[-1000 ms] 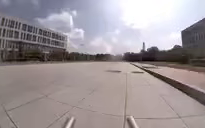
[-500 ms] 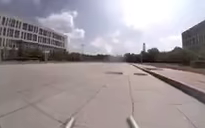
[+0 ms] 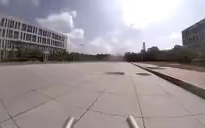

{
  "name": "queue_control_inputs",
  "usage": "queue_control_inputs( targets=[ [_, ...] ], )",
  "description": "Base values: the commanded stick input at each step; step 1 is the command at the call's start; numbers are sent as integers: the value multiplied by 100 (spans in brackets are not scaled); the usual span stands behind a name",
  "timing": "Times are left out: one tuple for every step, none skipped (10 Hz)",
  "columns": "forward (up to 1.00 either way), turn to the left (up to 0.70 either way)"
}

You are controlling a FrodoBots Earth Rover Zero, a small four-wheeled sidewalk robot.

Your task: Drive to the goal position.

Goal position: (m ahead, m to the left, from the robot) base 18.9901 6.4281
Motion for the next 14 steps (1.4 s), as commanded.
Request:
queue_control_inputs(
  targets=[
    [70,4],
    [70,4],
    [70,4],
    [70,4],
    [70,4],
    [70,4],
    [70,4],
    [70,4],
    [70,4],
    [70,4],
    [70,4],
    [70,4],
    [70,4],
    [70,4]
  ],
)
